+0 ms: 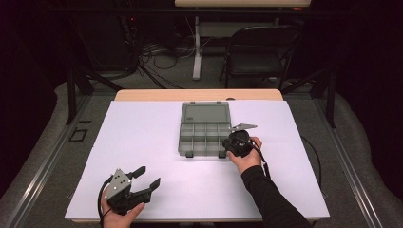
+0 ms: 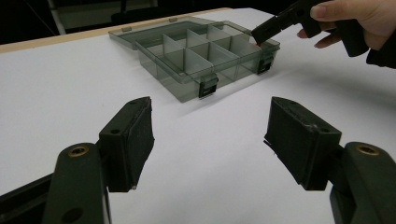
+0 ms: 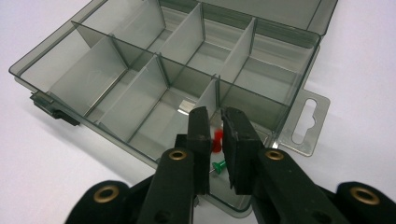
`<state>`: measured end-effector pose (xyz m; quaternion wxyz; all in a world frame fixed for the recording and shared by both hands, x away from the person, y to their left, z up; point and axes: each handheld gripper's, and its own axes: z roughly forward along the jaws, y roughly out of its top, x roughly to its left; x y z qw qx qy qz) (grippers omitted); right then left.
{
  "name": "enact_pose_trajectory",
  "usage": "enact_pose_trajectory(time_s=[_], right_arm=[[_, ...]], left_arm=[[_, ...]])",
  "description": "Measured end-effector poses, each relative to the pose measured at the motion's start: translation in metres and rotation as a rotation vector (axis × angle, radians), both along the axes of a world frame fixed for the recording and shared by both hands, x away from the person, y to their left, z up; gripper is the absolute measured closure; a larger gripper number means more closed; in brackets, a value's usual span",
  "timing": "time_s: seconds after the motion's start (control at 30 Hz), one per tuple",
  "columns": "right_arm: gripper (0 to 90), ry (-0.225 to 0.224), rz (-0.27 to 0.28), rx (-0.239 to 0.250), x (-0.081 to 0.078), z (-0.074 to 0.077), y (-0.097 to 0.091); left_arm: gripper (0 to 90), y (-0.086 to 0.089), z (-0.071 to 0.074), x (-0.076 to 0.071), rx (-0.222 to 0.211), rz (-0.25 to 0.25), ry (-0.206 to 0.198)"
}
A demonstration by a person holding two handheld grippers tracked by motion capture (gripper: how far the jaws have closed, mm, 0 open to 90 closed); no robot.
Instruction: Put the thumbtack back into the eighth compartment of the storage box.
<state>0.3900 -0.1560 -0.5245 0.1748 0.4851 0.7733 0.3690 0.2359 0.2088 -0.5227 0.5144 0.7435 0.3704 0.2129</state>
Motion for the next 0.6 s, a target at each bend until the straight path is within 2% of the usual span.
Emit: enact_pose_trajectory(time_s=[0.23, 0.37, 0.6], right_arm=[[69.2, -0.032, 0.006, 0.004, -0.006, 0.003, 0.0], [56.0, -0.058, -0.001, 0.019, -0.012, 0.008, -0.003], [38.9, -0.157, 0.02, 0.016, -0.043, 0.02, -0.013]], left_arm=[[31.5, 0.0, 0.0, 0.0, 0.001, -0.001, 0.002], [31.5, 0.001, 0.0, 0.0, 0.001, 0.001, 0.002], [31.5, 0.001, -0.001, 0.002, 0.006, 0.008, 0.006]])
